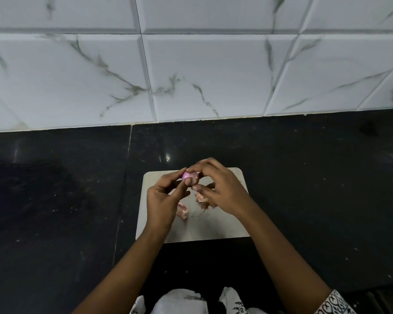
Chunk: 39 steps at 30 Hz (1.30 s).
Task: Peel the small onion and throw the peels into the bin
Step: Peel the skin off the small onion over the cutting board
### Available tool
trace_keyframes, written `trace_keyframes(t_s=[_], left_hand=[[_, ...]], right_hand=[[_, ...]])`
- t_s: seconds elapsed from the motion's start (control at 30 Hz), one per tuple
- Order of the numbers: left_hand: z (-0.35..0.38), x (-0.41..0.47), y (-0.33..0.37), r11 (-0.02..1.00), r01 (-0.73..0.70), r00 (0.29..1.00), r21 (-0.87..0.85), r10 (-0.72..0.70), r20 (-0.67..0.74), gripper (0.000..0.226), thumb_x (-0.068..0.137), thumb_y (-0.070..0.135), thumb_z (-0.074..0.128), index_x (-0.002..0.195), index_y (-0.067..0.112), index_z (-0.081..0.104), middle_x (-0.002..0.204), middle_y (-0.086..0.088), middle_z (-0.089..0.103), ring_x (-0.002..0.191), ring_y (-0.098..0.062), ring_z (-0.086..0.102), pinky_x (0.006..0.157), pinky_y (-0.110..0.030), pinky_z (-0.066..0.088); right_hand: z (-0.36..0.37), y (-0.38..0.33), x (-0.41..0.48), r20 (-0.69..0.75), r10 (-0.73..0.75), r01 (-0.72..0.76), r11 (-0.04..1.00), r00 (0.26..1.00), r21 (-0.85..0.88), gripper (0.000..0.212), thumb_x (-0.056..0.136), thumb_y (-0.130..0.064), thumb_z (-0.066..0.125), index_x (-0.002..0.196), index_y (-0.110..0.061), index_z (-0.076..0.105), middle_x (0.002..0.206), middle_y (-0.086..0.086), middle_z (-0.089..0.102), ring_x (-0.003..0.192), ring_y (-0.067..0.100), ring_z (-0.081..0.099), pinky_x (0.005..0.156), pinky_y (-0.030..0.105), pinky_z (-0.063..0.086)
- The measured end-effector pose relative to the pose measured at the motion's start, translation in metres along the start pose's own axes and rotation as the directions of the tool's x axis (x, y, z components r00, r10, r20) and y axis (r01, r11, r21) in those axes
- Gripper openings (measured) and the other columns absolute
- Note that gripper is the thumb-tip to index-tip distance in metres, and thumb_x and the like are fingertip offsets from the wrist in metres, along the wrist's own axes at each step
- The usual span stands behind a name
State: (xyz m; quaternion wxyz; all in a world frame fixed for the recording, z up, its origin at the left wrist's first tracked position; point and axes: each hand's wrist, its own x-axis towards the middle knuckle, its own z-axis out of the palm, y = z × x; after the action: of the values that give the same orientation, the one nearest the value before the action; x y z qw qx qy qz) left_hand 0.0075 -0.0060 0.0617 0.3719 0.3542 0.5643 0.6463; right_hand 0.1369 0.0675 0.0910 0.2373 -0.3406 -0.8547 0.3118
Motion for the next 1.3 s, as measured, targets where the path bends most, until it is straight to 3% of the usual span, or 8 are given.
trace_keyframes(t_s=[0.1,0.23,0.37,0.7,0.83,0.97,1.13,1.3], left_hand=[[-0.002,0.002,0.002,0.999,-0.023,0.998,0.037,0.021,0.055,0.035,0.078,0.022,0.064,0.113,0.017,0.066,0.108,-0.011,0.067,0.094,-0.022,0.068,0.072,-0.030,0.059],[-0.006,0.004,0.004,0.997,-0.021,0.993,0.067,0.014,0.114,0.036,0.075,0.028,0.065,0.111,0.022,0.067,0.110,-0.010,0.066,0.099,-0.025,0.066,0.076,-0.039,0.059],[-0.008,0.008,0.006,0.997,-0.019,0.992,0.071,0.010,0.123,0.041,0.073,0.028,0.066,0.112,0.017,0.067,0.109,-0.012,0.068,0.099,-0.026,0.066,0.079,-0.043,0.058],[-0.004,0.010,0.008,1.000,0.007,0.993,0.021,-0.010,0.120,0.032,0.073,0.026,0.064,0.104,0.025,0.067,0.108,-0.012,0.068,0.098,-0.024,0.067,0.078,-0.031,0.058],[-0.006,0.011,0.006,0.999,0.030,0.984,0.016,-0.032,0.174,0.036,0.073,0.024,0.065,0.109,0.023,0.066,0.112,-0.011,0.065,0.104,-0.027,0.064,0.084,-0.042,0.057],[-0.007,0.012,0.007,0.999,0.053,0.975,0.013,-0.054,0.214,0.038,0.076,0.020,0.063,0.113,0.021,0.064,0.114,-0.011,0.063,0.105,-0.030,0.062,0.087,-0.050,0.055],[-0.006,0.013,0.006,0.998,0.054,0.976,0.014,-0.055,0.210,0.032,0.079,0.014,0.063,0.110,0.023,0.066,0.112,-0.007,0.065,0.104,-0.028,0.064,0.086,-0.048,0.055],[-0.006,0.012,0.005,0.997,0.075,0.979,-0.007,-0.073,0.192,0.031,0.083,0.008,0.061,0.109,0.023,0.066,0.113,-0.010,0.066,0.103,-0.025,0.066,0.084,-0.037,0.057]], right_hand=[[-0.008,-0.002,0.005,0.059,-0.009,0.013,0.998,0.998,-0.069,0.032,0.082,-0.022,0.068,0.112,-0.023,0.056,0.120,-0.005,0.050,0.095,0.001,0.050,0.069,0.003,0.040],[-0.014,-0.004,0.010,0.112,0.002,0.007,0.997,0.994,-0.079,0.032,0.080,-0.023,0.071,0.108,-0.022,0.056,0.117,-0.004,0.051,0.093,0.004,0.050,0.072,0.006,0.040],[-0.011,-0.003,0.010,0.074,-0.040,0.046,0.996,0.996,-0.077,0.029,0.079,-0.023,0.072,0.104,-0.020,0.057,0.113,-0.004,0.053,0.088,0.002,0.051,0.068,0.003,0.041],[-0.007,0.005,0.006,-0.036,-0.062,0.061,0.998,0.997,-0.029,0.020,0.079,-0.025,0.072,0.092,-0.014,0.061,0.102,-0.005,0.057,0.084,0.004,0.055,0.069,0.007,0.046],[-0.011,0.003,0.006,-0.023,-0.022,0.023,0.998,0.999,0.061,0.031,0.078,-0.021,0.073,0.103,-0.021,0.056,0.106,-0.012,0.053,0.090,0.000,0.055,0.072,0.006,0.047],[-0.011,0.004,0.007,0.037,-0.038,0.039,0.999,0.999,-0.022,0.029,0.080,-0.021,0.070,0.105,-0.021,0.056,0.108,-0.013,0.046,0.093,0.005,0.052,0.072,0.007,0.044],[-0.007,0.007,0.007,0.013,-0.029,0.029,1.000,1.000,-0.004,0.022,0.079,-0.020,0.072,0.094,-0.020,0.056,0.104,-0.014,0.046,0.094,0.006,0.053,0.074,0.010,0.046],[-0.009,0.008,0.006,-0.006,-0.021,0.022,0.998,1.000,0.051,0.016,0.078,-0.022,0.072,0.081,-0.018,0.057,0.098,-0.011,0.053,0.089,0.005,0.056,0.074,0.013,0.050]])
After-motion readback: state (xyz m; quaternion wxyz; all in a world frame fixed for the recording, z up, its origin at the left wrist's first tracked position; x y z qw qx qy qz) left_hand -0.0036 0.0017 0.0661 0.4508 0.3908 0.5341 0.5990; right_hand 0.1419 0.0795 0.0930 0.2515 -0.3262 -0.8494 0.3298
